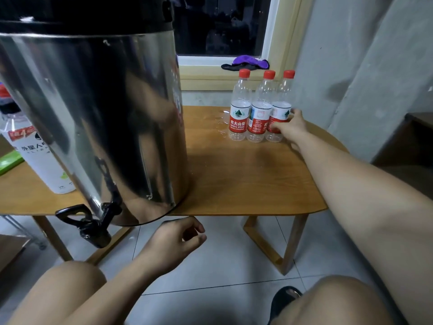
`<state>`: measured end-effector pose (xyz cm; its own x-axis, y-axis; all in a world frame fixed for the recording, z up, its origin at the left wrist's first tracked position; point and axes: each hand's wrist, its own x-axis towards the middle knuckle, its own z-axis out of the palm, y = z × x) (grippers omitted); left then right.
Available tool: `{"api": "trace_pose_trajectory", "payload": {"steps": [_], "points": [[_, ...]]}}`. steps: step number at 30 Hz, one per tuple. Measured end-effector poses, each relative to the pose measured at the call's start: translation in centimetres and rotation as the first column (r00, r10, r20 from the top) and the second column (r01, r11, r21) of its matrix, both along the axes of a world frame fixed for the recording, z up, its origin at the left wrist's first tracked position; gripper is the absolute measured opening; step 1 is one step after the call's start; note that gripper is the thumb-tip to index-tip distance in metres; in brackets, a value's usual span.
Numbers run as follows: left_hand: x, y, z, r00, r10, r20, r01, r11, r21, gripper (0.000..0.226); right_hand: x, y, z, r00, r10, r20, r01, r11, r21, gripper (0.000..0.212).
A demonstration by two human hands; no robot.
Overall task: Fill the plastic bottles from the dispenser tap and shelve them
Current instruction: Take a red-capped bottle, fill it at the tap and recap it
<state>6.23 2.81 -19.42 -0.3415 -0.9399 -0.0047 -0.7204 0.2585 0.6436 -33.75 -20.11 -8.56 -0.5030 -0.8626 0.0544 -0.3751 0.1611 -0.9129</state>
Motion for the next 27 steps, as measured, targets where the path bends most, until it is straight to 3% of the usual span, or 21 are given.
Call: {"api": "trace_pose_trajectory", "payload": {"steps": [4, 13, 16, 22, 27], "points": [[0.4, 0.2, 0.1, 1.000, -0.002, -0.026, 0.001, 1.000, -0.006, 0.006, 0.4, 0.6, 0.1, 0.999, -0.017, -0.033, 0.016, 0.999, -0.040, 0.077], [1.5, 2.6, 2.0, 0.992, -0.026, -0.121, 0.022, 0.999, -0.029, 0.005, 3.2, 10.6, -0.2, 0.994, 0.039, -0.100, -0.059, 0.978, -0.202, 0.071], [1.8, 3.6, 2.7, 0.990, -0.010, -0.143, 0.002, 0.999, -0.051, 0.004, 5.3, 15.6, 0.1, 0.989, 0.111, -0.101, -0.131, 0.966, -0.221, 0.064], [2.9, 5.9, 3.7, 0.969, 0.011, -0.245, -0.020, 0.999, -0.036, 0.008, 11.6, 25.0, -0.4, 0.944, 0.329, -0.018, -0.326, 0.926, -0.192, 0.069], [4.5, 7.9, 4.4, 0.906, 0.000, -0.422, -0.022, 0.999, -0.047, 0.032, 17.6, 30.6, -3.0, 0.871, 0.492, -0.012, -0.486, 0.855, -0.182, 0.068]]}}
